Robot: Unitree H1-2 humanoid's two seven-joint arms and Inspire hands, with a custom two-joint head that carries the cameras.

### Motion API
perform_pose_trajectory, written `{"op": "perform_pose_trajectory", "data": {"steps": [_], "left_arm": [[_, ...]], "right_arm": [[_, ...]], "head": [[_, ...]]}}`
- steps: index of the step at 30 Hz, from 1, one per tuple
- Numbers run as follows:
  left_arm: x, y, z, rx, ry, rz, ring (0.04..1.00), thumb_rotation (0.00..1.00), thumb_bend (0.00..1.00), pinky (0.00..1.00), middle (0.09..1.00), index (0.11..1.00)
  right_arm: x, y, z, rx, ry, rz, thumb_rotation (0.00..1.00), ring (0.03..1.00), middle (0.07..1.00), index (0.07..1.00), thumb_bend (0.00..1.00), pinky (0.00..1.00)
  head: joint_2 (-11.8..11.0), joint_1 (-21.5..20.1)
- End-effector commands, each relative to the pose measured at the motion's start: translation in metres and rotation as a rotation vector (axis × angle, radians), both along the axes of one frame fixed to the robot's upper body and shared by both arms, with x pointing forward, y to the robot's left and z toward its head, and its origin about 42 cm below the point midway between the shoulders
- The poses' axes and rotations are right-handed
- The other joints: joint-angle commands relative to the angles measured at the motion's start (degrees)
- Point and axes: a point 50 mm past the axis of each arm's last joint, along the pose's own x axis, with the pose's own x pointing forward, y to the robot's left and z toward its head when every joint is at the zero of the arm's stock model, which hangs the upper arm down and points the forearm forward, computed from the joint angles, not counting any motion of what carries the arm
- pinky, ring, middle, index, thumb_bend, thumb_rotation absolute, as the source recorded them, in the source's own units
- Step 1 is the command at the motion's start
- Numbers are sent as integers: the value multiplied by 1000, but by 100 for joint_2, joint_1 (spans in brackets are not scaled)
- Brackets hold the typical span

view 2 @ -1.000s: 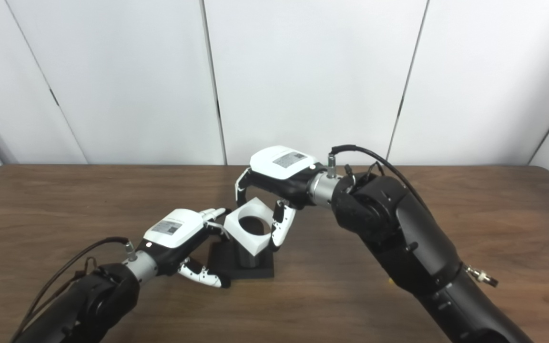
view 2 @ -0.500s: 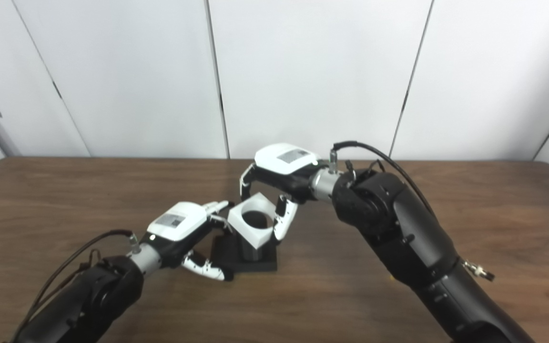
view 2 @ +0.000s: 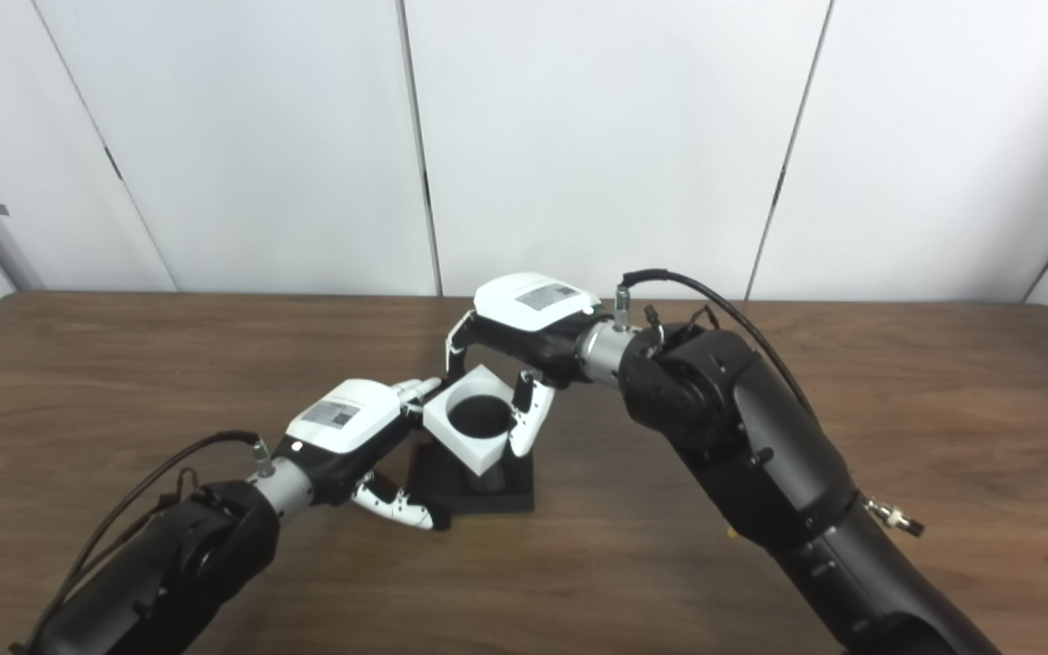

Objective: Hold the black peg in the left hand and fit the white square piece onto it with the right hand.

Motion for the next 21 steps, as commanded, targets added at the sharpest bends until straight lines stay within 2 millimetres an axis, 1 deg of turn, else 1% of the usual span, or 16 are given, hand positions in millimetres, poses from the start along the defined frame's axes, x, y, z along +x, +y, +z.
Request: {"op": "perform_pose_trajectory", "data": {"steps": [1, 4, 8, 9, 11, 14, 21], "left_arm": [[-26, -17, -37, 90, 163, -94, 949, 74, 521, 877, 974, 493], [-26, -17, -37, 88, 166, -94, 951, 74, 522, 881, 977, 493], [-25, -18, -37, 95, 167, -93, 952, 75, 521, 889, 975, 493], [-25, -18, -37, 94, 168, -92, 950, 75, 521, 884, 977, 493], [-25, -17, -37, 92, 168, -92, 949, 74, 521, 884, 978, 493], [-25, -17, -37, 89, 170, -90, 948, 74, 522, 890, 979, 493], [-26, -16, -35, 94, 168, -86, 952, 74, 522, 891, 978, 493]], "right_arm": [[0, 13, 18, 42, -64, 43, 134, 832, 757, 477, 519, 893], [-1, 15, 18, 29, -61, 52, 134, 834, 759, 477, 519, 887], [-2, 15, 18, -34, -30, 41, 151, 824, 767, 489, 518, 900], [-2, 14, 18, -46, -20, 35, 240, 816, 772, 567, 690, 874], [-1, 12, 18, -55, -1, 25, 331, 822, 786, 648, 835, 873], [-2, 9, 18, -55, 12, 18, 351, 825, 791, 677, 890, 875], [0, 5, 17, -58, 26, 11, 321, 829, 799, 680, 900, 875]], "head": [[7, 4], [16, -3], [20, 6], [20, 6], [20, 6], [46, 12], [54, 8]]}}
